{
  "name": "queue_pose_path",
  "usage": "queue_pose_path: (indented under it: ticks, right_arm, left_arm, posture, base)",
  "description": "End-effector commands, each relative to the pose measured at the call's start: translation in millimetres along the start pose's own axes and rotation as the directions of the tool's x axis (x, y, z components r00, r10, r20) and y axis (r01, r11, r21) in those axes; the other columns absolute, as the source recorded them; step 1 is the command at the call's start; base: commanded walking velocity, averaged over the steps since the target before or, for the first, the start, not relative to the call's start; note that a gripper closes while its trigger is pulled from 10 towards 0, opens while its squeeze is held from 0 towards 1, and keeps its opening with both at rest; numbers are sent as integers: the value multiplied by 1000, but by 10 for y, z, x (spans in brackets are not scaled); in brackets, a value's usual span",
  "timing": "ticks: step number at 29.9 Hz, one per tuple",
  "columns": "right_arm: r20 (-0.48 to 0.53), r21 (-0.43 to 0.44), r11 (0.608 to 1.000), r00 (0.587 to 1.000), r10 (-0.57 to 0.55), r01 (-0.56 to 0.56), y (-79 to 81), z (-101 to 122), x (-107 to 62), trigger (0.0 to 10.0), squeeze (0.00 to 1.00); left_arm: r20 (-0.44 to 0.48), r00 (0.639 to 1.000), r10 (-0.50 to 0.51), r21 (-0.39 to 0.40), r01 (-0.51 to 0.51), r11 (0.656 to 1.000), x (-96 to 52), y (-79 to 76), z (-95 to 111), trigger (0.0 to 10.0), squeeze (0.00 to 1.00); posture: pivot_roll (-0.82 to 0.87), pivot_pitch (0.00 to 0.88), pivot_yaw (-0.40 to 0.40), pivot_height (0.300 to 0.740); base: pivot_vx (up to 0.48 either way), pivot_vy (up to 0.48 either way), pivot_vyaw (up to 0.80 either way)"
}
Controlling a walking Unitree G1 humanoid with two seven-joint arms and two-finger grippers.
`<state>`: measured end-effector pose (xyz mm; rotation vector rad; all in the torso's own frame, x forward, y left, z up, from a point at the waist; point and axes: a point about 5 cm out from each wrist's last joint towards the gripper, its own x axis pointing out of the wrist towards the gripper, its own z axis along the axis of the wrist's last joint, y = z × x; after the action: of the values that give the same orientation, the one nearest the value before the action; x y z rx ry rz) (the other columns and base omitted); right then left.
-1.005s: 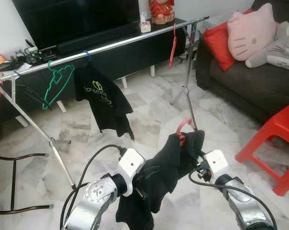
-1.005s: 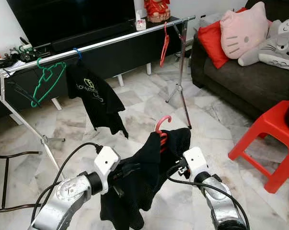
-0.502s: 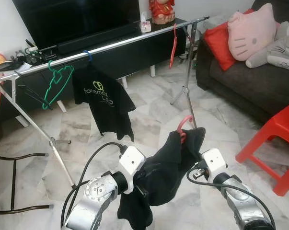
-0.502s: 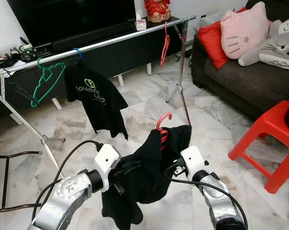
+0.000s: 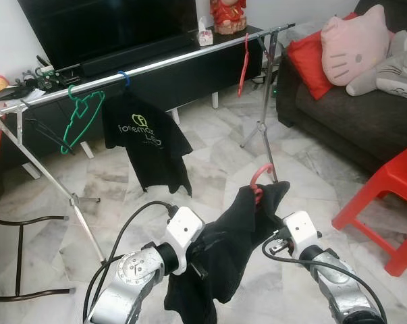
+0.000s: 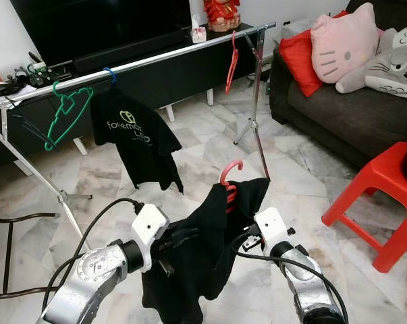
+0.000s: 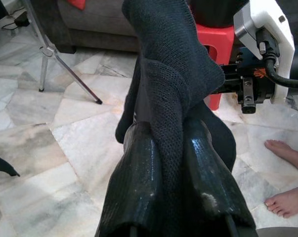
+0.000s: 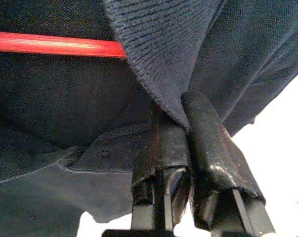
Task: Hang hanger
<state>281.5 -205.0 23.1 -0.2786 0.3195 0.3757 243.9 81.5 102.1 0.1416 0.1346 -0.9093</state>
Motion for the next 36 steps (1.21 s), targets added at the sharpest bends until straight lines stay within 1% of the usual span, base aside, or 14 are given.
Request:
queue_pose_path:
  ticks: [1,3,6,7,8,13,14,17,22,25,27,29,32,36]
  right_arm:
    - [3,-24,1000,1000,16,-16,15,31,27,0,0]
    - [2,-26,1000,1000,16,-16,14,32,27,0,0]
    - [-5,-39,999,1000,17,-18,-7,39,31,0,0]
    - [-5,-39,999,1000,17,-18,-7,39,31,0,0]
    - [-7,-44,999,1000,16,-17,-22,43,31,0,0]
    - [-22,-57,998,1000,19,-20,-47,32,25,0,0]
    - [-33,-65,998,999,22,-24,-58,21,21,0,0]
    - [-50,-74,996,998,35,-39,-69,5,15,0,0]
    - [-105,-97,992,992,72,-82,-61,-70,-12,0,0]
    - [-121,-99,992,990,72,-84,-67,-99,-22,0,0]
    - [-128,-99,991,989,72,-85,-71,-110,-25,0,0]
    - [-129,-99,991,989,71,-85,-72,-112,-26,0,0]
    - [-138,-101,991,988,73,-87,-77,-123,-28,0,0]
    - [-141,-102,990,987,82,-97,-78,-127,-28,0,0]
  left_arm:
    - [-38,999,-13,73,16,997,-107,44,-11,10000,0]
    - [-47,999,-13,81,17,997,-118,51,-22,10000,0]
    - [-149,987,-64,130,83,988,-347,161,-140,10000,0]
    - [-149,987,-64,130,83,988,-347,161,-140,10000,0]
    - [-222,970,-100,162,138,977,-472,192,-227,10000,0]
    - [-281,951,-129,146,175,974,-657,276,-280,10000,0]
    - [-308,940,-151,128,198,972,-773,337,-286,10000,0]
    - [-332,930,-158,133,212,968,-894,431,-279,10000,0]
    - [-250,965,-82,121,116,986,-1014,677,-141,10000,0]
    - [-224,968,-111,97,135,986,-1100,723,-70,10000,0]
    - [-290,936,-201,94,237,967,-1198,672,-108,10000,0]
    - [-314,922,-228,91,268,959,-1227,654,-126,10000,0]
    - [-418,850,-322,64,381,922,-1325,598,-200,10000,0]
    - [-441,822,-359,59,426,903,-1346,590,-212,10000,0]
  posture:
    - [-226,0,104,740]
    - [-226,0,104,740]
    - [-224,0,100,740]
    - [-224,0,100,740]
    - [-224,0,100,740]
    - [-220,0,97,740]
    - [-220,0,97,740]
    - [-219,0,91,740]
    - [-217,0,86,740]
    - [-216,0,85,740]
    - [-213,0,83,740]
    - [-213,0,83,740]
    - [-211,0,83,740]
    - [-209,0,82,740]
  base:
    - [0,0,0]
    - [0,0,0]
    - [0,0,0]
    - [0,0,0]
    - [0,0,0]
    - [0,0,0]
    - [0,0,0]
    - [0,0,0]
    - [0,0,0]
    - [0,0,0]
    - [0,0,0]
    - [0,0,0]
    - [0,0,0]
    - [0,0,0]
